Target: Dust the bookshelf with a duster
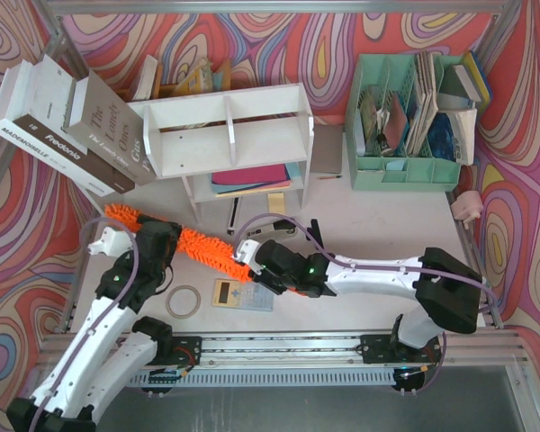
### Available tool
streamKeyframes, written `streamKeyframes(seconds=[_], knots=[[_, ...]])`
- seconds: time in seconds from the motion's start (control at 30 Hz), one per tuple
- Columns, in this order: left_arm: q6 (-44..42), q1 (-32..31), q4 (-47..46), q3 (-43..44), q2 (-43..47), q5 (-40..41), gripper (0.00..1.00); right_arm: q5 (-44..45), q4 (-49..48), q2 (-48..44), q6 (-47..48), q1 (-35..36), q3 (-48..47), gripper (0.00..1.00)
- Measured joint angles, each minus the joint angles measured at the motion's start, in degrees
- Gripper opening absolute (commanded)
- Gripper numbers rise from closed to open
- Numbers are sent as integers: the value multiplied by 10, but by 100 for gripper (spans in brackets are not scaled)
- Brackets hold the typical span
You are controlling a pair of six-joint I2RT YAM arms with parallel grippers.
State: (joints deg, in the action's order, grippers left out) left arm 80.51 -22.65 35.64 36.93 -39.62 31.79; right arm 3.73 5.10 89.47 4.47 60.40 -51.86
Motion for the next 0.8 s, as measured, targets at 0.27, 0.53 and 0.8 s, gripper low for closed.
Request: streamKeyframes(seconds=[0.27, 0.53, 0.8], knots=[[-88, 1, 110, 47, 95, 56, 98, 25, 24, -35, -4, 42, 24, 0], [-245, 2, 154, 144, 187, 82, 98, 57, 41, -80, 0, 82, 54, 0], [-406, 2, 152, 268, 205, 99, 98, 107, 66, -105, 22, 86, 29, 0]])
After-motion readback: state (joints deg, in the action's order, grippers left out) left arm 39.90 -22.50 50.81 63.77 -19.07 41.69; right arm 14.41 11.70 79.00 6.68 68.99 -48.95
